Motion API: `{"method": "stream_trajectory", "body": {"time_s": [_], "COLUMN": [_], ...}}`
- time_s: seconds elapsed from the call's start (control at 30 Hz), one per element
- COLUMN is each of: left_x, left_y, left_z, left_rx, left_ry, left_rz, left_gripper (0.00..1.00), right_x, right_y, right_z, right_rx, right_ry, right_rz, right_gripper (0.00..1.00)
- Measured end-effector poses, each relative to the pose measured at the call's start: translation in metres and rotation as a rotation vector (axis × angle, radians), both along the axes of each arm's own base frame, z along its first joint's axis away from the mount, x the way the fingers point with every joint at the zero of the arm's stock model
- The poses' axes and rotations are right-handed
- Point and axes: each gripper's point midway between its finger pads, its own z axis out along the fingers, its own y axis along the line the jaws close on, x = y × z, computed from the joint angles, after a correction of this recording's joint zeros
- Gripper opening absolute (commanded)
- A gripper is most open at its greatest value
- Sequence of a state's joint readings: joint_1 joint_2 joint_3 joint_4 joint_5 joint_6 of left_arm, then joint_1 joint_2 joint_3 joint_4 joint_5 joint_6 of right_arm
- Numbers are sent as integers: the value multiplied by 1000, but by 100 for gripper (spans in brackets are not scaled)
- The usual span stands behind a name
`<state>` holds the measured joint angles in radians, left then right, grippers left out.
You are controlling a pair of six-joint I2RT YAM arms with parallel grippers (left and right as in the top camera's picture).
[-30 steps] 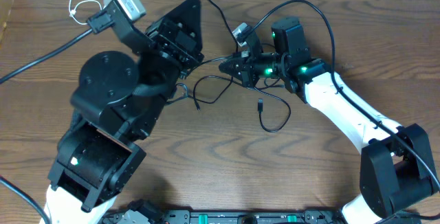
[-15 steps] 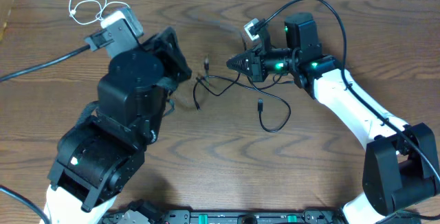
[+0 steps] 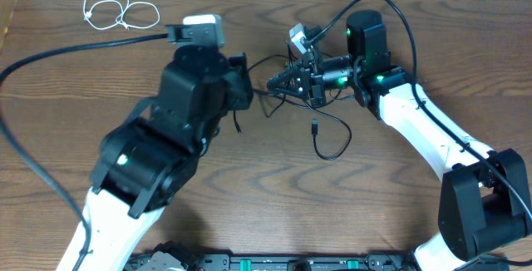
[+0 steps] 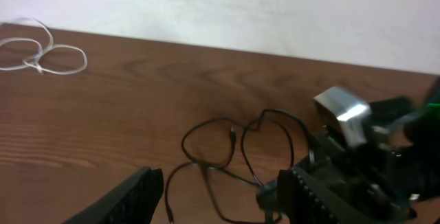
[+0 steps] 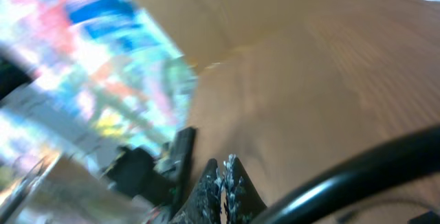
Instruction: Untangle cables
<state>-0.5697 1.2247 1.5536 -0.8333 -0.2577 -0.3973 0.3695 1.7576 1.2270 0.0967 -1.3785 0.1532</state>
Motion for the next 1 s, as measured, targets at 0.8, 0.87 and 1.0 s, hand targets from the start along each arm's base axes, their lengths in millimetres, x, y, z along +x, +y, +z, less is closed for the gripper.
{"method": "stream_trajectory", "body": {"time_s": [0.8,0.87,1.0], "left_x": [29,28,23], "left_y": [51,56,51], "left_z": [-19,-20,-15], "left_rx": [-500,-558,-676], "left_ry": [222,253,305], "left_rz": [186,193,138], "left_gripper": [56,57,61], "right_x": [-97,-108,-133], "right_y": [13,6,-7], "right_z": [88,107,143], "right_rx": [138,162,211], "right_ry": [-165,-226,-355], "right_rz": [284,286,295], "right_gripper": [1,1,1]}}
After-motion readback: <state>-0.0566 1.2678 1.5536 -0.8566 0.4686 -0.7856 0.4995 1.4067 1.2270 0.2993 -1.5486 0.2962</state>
